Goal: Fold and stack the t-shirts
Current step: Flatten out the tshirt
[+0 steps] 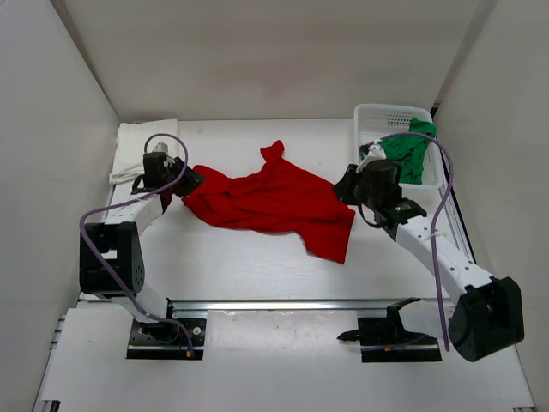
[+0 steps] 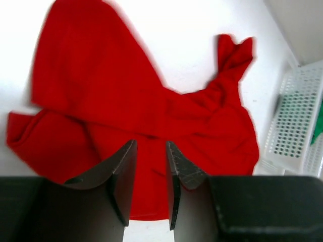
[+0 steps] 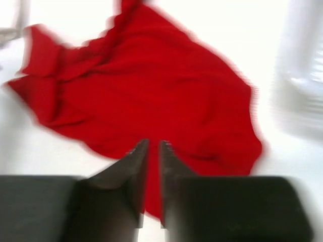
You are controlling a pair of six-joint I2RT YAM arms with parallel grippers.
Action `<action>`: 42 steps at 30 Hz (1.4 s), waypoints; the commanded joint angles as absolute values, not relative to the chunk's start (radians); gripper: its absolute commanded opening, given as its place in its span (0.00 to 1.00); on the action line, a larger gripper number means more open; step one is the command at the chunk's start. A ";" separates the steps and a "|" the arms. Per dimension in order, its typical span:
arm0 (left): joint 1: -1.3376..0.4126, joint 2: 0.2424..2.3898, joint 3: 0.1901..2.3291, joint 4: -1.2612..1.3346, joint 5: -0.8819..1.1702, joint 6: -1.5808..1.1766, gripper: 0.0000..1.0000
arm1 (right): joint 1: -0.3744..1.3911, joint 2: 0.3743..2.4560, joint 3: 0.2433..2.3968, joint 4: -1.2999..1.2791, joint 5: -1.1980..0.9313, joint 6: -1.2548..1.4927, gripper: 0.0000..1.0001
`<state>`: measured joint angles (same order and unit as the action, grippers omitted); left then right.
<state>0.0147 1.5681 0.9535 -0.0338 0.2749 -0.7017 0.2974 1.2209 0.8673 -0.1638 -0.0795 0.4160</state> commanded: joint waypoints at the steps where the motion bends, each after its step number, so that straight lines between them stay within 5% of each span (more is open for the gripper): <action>1: 0.046 1.614 0.855 0.069 0.279 -0.768 0.40 | 0.405 1.178 0.807 -0.097 -0.069 0.420 0.08; 15: 0.071 1.703 0.643 0.543 0.230 -1.236 0.50 | 0.650 1.266 0.658 0.025 -0.172 0.446 0.01; 42: 0.092 1.818 0.710 0.529 0.140 -1.315 0.42 | 0.626 1.241 0.663 0.002 -0.190 0.456 0.02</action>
<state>0.0837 1.8164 0.6853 0.5026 0.1600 -1.2987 0.6376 1.2526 0.6487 -0.0364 -0.1799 0.4492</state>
